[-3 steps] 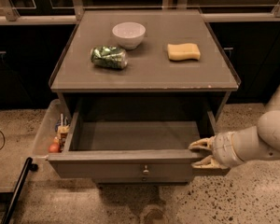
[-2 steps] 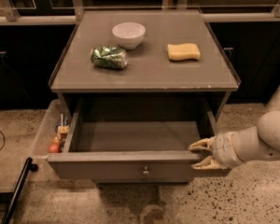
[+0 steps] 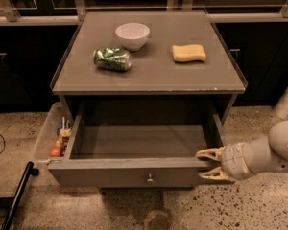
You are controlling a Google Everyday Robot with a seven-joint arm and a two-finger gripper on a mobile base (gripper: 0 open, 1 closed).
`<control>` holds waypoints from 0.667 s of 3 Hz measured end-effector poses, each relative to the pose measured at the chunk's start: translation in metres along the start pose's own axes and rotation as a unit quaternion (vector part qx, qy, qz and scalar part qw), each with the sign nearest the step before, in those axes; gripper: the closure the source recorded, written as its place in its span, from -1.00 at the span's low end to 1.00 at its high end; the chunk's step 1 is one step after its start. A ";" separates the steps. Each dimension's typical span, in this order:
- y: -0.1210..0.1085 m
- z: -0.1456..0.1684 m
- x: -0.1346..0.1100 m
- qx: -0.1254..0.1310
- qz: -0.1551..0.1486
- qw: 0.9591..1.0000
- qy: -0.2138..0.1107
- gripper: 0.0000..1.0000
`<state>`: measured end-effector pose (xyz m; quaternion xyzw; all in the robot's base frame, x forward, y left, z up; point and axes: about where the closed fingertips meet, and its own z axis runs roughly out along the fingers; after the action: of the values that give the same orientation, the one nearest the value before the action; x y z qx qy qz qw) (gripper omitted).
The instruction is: Open top drawer
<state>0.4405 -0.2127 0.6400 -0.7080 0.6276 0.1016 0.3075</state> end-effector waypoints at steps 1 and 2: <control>0.007 -0.001 -0.002 -0.004 -0.001 1.000 -0.003 0.70; 0.027 -0.010 -0.010 -0.007 -0.011 1.000 -0.007 1.00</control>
Offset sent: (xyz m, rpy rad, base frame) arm -0.0898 -0.0150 0.0135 -0.0030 -0.0205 0.0598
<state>0.4104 -0.2111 0.6450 -0.7167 0.6167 0.1074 0.3075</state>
